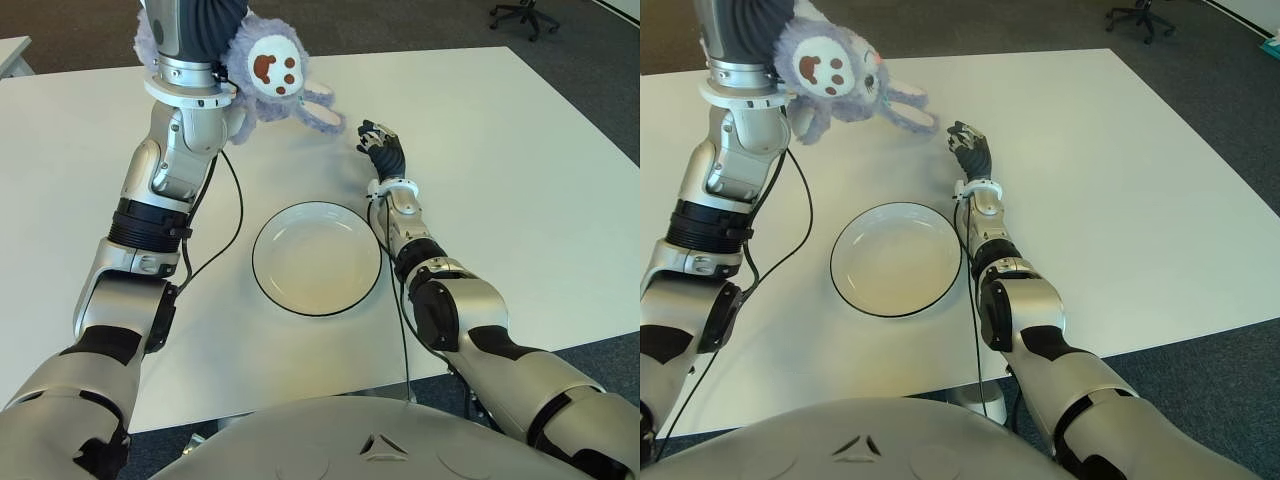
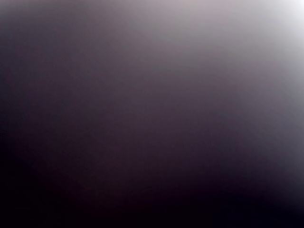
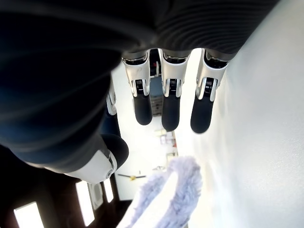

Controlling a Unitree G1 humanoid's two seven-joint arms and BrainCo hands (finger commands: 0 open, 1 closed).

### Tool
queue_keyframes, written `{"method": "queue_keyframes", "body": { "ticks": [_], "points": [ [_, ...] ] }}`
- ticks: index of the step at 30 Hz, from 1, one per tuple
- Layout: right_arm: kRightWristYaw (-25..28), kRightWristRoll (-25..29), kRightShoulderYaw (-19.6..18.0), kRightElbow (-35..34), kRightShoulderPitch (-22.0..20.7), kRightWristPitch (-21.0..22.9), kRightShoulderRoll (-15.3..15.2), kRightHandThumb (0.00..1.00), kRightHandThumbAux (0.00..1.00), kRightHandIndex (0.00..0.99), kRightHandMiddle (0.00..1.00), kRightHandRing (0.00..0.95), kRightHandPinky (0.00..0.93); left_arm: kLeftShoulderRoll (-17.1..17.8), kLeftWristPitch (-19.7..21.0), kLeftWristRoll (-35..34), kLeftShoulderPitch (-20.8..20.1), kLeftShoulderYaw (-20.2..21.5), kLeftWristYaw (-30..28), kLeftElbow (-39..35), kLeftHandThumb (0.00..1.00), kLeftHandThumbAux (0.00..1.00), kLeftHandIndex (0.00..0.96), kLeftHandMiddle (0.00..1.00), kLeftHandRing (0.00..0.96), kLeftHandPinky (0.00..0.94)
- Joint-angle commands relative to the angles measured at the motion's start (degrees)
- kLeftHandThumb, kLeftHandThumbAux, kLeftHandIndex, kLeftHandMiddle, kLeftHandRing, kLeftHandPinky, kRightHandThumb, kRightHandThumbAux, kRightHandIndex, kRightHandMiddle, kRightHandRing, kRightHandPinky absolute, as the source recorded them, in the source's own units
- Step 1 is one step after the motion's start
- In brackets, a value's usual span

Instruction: Put the doll into the plate.

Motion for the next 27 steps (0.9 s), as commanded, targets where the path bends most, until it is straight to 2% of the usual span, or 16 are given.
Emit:
{"method": "queue_keyframes", "body": {
  "ticks": [1, 27],
  "points": [
    [-0.4, 0.1, -0.4, 5.7, 8.6, 5.3, 0.6, 0.689, 0.733, 0.401, 0.157, 0.160, 0.229, -0.8, 1.3, 2.6, 2.2, -1.1, -1.6, -2.8, 0.855, 0.664, 0.402, 0.542, 0.830, 0.818],
    [-0.4, 0.3, -0.6, 5.8, 8.7, 5.6, 0.4, 0.689, 0.735, 0.401, 0.160, 0.168, 0.249, -1.7, 3.4, 6.5, 4.4, -1.7, -1.6, -7.1, 0.850, 0.666, 0.401, 0.524, 0.804, 0.794]
  ]
}}
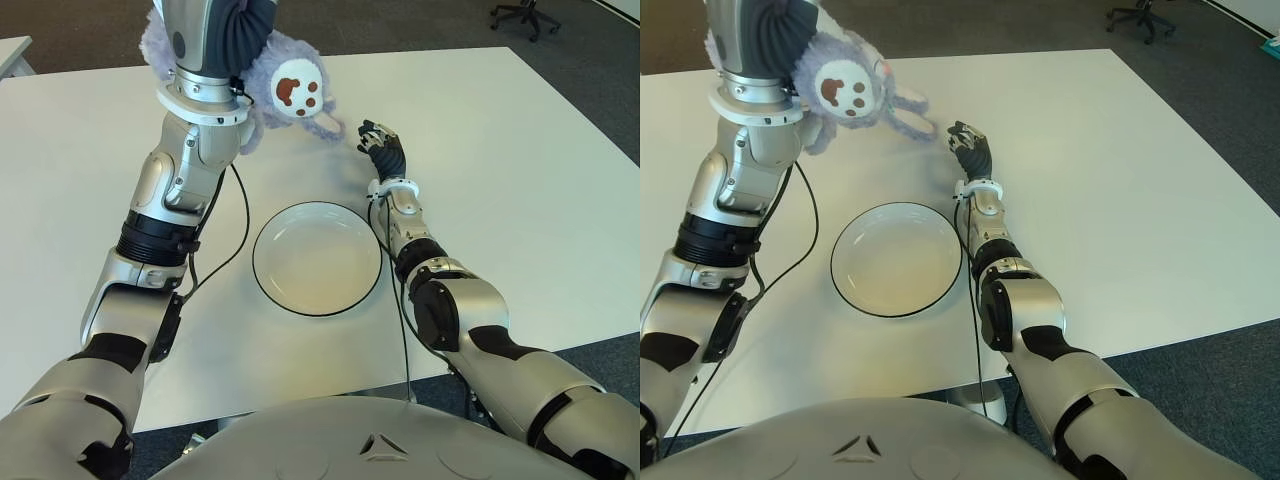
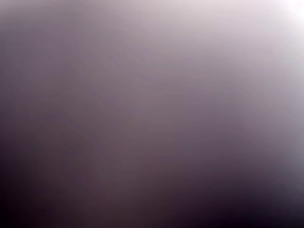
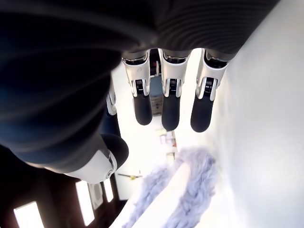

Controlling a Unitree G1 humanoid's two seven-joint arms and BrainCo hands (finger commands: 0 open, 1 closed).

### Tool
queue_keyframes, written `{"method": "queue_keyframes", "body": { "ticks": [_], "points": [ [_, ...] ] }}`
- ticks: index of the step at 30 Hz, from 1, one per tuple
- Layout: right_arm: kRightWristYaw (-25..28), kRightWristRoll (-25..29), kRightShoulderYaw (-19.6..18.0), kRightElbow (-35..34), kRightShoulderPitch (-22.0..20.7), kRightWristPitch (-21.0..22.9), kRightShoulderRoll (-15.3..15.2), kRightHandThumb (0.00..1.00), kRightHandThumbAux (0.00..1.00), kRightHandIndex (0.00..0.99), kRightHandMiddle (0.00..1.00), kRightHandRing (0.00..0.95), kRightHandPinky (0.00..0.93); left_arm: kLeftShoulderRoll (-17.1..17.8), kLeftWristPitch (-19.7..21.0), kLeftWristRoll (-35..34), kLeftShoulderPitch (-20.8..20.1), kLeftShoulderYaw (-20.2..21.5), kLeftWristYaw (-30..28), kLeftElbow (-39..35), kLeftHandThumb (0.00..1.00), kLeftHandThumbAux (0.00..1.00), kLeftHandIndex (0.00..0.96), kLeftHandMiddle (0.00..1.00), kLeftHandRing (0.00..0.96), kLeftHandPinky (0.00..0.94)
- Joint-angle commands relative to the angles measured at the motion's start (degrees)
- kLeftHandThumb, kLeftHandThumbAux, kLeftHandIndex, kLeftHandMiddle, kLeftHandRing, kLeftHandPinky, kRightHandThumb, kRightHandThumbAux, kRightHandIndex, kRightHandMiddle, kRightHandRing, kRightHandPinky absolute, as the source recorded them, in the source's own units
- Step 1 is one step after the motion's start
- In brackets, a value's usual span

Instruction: Put the doll into the plate.

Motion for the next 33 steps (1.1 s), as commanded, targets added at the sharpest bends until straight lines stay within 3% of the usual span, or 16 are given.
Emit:
{"method": "queue_keyframes", "body": {
  "ticks": [1, 11, 33],
  "points": [
    [-0.5, 0.3, -0.6, 5.8, 8.6, 5.6, 0.5, 0.689, 0.735, 0.401, 0.160, 0.170, 0.250, -0.3, 0.2, 1.5, 1.9, -0.2, 0.0, -1.0, 0.850, 0.665, 0.402, 0.524, 0.806, 0.800],
    [-0.4, 0.4, -0.7, 5.7, 8.7, 5.5, 0.4, 0.690, 0.735, 0.402, 0.160, 0.164, 0.239, -0.9, -0.3, 2.3, 3.3, 0.0, 0.9, -2.0, 0.851, 0.665, 0.404, 0.530, 0.817, 0.811],
    [-0.7, 0.2, -0.5, 5.8, 8.4, 5.7, 0.3, 0.689, 0.734, 0.402, 0.159, 0.167, 0.249, -0.9, -5.9, 1.2, 5.3, 0.0, 2.5, -1.8, 0.852, 0.665, 0.406, 0.536, 0.837, 0.823]
  ]
}}
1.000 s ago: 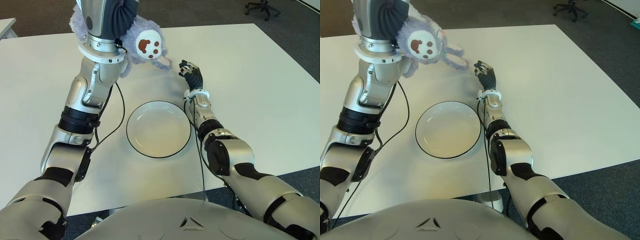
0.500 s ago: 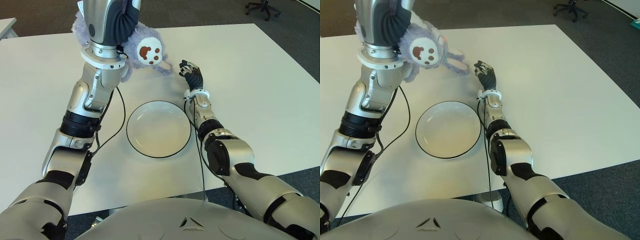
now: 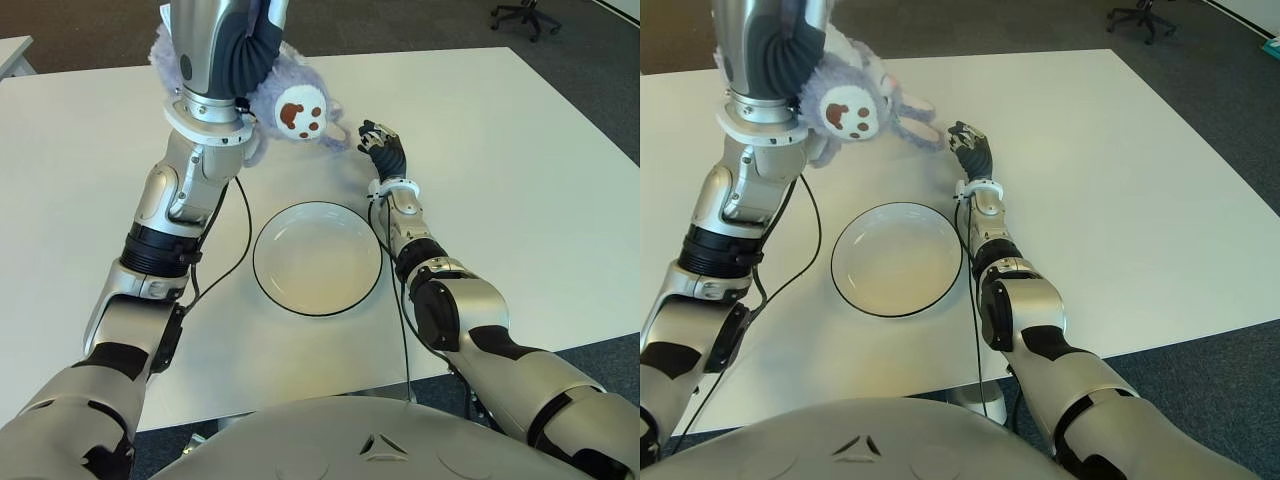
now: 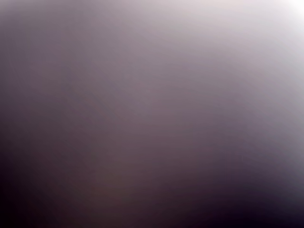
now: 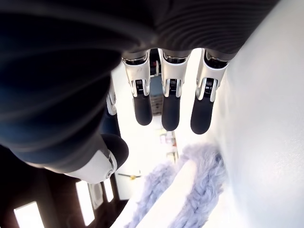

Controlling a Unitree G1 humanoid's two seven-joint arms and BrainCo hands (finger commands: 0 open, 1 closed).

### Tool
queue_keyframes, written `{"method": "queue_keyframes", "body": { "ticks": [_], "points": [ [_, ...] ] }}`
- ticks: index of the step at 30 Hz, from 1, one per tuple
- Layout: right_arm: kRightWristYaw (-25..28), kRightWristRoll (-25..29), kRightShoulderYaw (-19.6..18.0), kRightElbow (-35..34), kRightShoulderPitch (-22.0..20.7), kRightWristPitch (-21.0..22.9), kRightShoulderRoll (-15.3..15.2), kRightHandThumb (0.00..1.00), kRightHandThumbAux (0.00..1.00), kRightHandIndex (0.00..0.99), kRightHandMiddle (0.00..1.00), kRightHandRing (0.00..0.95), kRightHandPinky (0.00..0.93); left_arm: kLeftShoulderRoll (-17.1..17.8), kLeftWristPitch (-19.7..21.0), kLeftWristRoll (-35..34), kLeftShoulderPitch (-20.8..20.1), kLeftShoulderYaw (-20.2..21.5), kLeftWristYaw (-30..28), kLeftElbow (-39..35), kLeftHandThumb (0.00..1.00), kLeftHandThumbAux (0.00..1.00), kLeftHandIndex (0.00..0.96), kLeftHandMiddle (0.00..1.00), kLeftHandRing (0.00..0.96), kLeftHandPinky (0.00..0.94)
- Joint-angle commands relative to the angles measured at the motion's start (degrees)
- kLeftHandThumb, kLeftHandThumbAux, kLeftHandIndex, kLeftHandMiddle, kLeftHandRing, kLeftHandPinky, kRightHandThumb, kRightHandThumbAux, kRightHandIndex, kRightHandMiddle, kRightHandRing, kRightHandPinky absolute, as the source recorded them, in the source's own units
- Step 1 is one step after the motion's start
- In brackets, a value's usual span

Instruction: Put the doll into the plate.

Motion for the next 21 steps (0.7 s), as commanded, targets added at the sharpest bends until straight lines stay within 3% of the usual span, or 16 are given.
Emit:
{"method": "queue_keyframes", "body": {
  "ticks": [1, 9, 17, 21],
  "points": [
    [-0.8, 0.1, -0.5, 5.7, 8.4, 5.7, 0.5, 0.689, 0.734, 0.402, 0.159, 0.167, 0.250, -0.2, -2.4, -1.6, 2.2, 0.0, -0.4, -0.4, 0.852, 0.665, 0.406, 0.536, 0.837, 0.823],
    [-0.7, 0.2, -0.6, 5.7, 8.3, 5.8, 0.5, 0.689, 0.734, 0.400, 0.163, 0.176, 0.255, -1.9, -7.6, -8.9, 5.4, -1.1, -5.0, -1.8, 0.853, 0.665, 0.404, 0.538, 0.833, 0.825],
    [-0.9, 0.5, -0.9, 5.8, 8.0, 6.3, 0.6, 0.691, 0.734, 0.399, 0.187, 0.202, 0.283, -3.1, -14.1, -22.6, 6.1, -1.9, -14.4, -0.5, 0.854, 0.666, 0.400, 0.541, 0.831, 0.836],
    [-1.1, 1.0, -1.3, 5.8, 7.7, 6.6, 0.9, 0.693, 0.735, 0.398, 0.216, 0.239, 0.317, -3.3, -14.8, -22.7, 6.9, -1.4, -16.8, -1.3, 0.853, 0.667, 0.397, 0.535, 0.812, 0.805]
  ]
}}
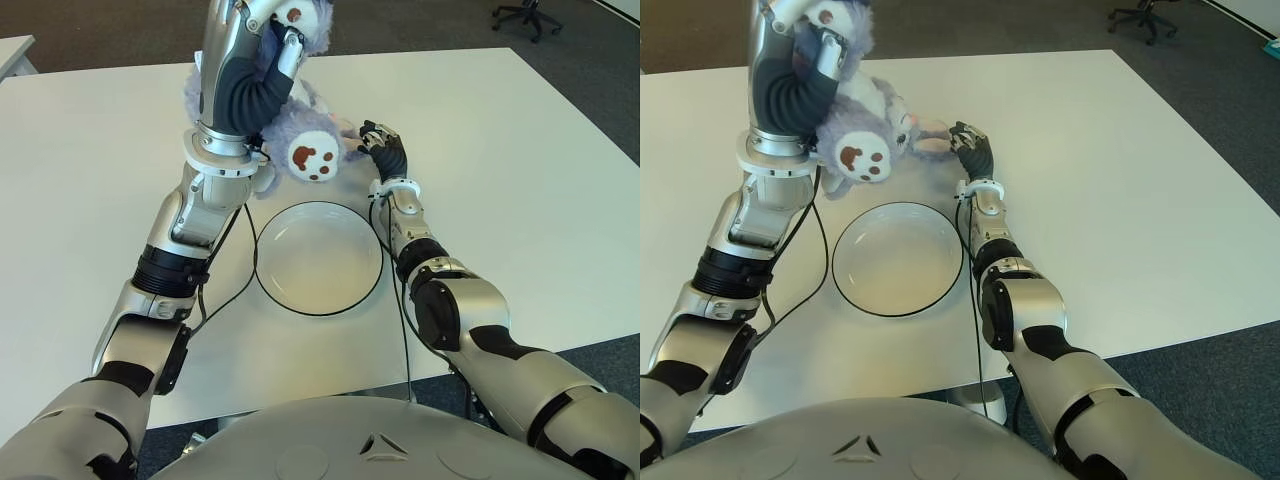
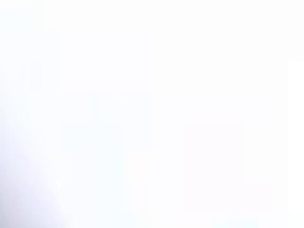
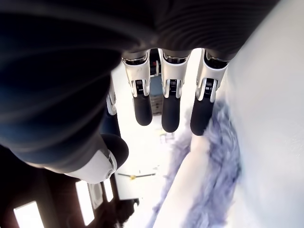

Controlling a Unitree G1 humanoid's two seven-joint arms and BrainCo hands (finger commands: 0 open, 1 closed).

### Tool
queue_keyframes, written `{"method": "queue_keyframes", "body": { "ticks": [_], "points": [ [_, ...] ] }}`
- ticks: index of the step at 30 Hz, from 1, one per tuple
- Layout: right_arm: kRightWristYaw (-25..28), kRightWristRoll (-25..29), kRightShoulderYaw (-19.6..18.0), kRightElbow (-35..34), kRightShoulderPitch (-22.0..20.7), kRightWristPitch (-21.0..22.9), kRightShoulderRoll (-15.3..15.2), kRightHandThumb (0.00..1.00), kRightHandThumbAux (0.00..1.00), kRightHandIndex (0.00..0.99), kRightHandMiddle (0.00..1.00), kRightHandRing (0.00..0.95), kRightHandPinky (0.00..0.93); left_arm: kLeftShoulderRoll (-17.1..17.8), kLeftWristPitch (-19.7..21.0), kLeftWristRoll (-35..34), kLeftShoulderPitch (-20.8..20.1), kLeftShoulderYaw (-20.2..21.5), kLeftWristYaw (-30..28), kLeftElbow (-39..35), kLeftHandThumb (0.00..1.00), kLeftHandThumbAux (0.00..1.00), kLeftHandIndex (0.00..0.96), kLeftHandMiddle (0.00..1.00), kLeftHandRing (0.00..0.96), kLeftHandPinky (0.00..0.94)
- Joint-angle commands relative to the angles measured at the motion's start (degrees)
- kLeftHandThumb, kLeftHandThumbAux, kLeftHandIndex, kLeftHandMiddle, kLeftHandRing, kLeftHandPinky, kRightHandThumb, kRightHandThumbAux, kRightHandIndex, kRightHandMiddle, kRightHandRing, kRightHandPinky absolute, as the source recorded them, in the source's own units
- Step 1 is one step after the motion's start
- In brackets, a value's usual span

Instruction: Put the doll into the plate.

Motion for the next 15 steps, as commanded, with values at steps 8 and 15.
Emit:
{"method": "queue_keyframes", "body": {
  "ticks": [8, 15],
  "points": [
    [-0.9, 1.2, -1.6, 5.5, 7.7, 5.8, 1.3, 0.699, 0.732, 0.402, 0.260, 0.280, 0.324, -1.4, -0.2, 4.4, 3.8, 2.2, -2.4, -3.8, 0.853, 0.668, 0.396, 0.534, 0.802, 0.805],
    [-0.7, 0.6, -1.4, 5.6, 8.1, 5.3, 1.0, 0.698, 0.731, 0.404, 0.272, 0.293, 0.337, -3.5, -0.2, 2.3, 6.4, 1.4, -4.2, -5.9, 0.852, 0.668, 0.397, 0.539, 0.804, 0.797]
  ]
}}
